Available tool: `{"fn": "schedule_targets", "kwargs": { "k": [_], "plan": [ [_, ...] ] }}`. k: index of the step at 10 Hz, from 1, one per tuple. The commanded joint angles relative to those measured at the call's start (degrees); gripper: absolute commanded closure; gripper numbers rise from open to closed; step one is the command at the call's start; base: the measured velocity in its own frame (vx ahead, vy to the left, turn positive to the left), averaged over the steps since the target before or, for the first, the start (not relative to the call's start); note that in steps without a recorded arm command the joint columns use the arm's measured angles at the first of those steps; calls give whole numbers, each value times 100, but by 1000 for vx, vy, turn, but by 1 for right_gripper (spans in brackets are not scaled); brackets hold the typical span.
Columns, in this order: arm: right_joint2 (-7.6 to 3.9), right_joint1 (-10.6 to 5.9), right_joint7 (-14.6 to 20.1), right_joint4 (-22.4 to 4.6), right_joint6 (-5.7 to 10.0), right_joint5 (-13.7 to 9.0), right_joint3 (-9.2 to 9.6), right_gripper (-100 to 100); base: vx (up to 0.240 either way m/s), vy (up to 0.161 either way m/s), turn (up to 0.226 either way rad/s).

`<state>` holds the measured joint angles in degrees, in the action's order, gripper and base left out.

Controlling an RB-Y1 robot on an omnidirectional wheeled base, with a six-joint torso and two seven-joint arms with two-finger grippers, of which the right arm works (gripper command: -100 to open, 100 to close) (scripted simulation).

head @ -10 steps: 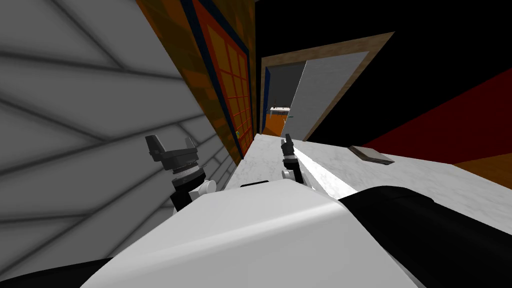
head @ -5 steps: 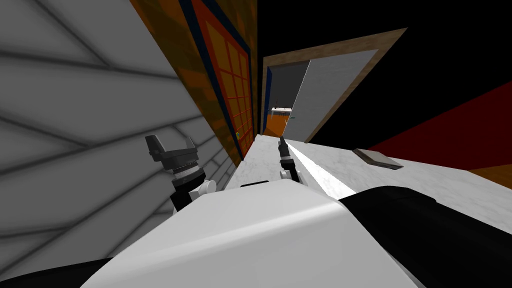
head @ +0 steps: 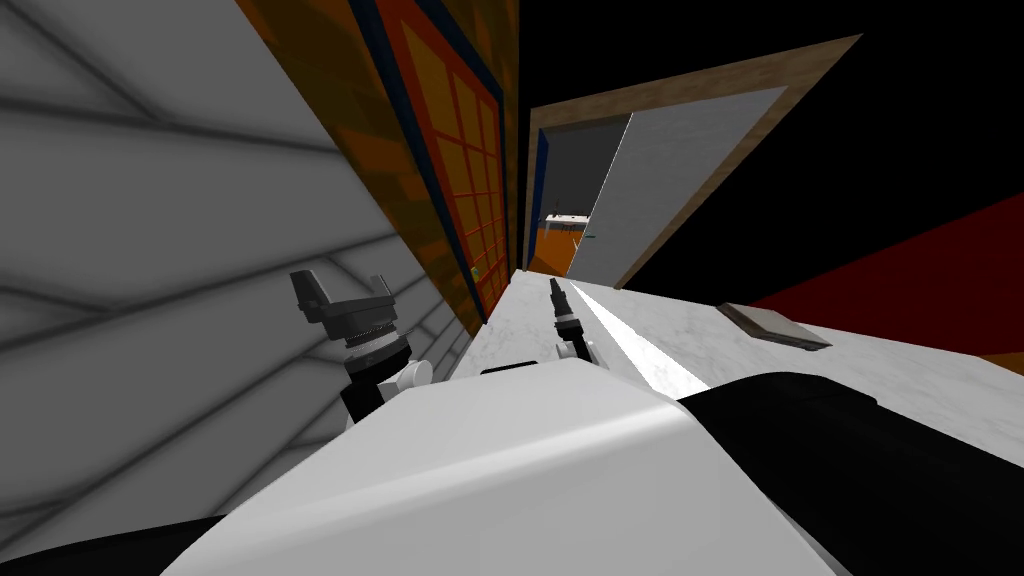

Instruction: Pull the door open

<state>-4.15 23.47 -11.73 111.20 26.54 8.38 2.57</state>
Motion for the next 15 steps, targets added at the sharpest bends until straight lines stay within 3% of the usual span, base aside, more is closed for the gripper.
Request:
{"fn": "schedule_targets", "kwargs": {
  "k": [1,15],
  "plan": [
    [-22,-62,-155,-199,87,71,46,-100,75,-34,34],
    [-140,-607,-1538,-1831,678,759,516,-100,95,-39,39]
  ]
}}
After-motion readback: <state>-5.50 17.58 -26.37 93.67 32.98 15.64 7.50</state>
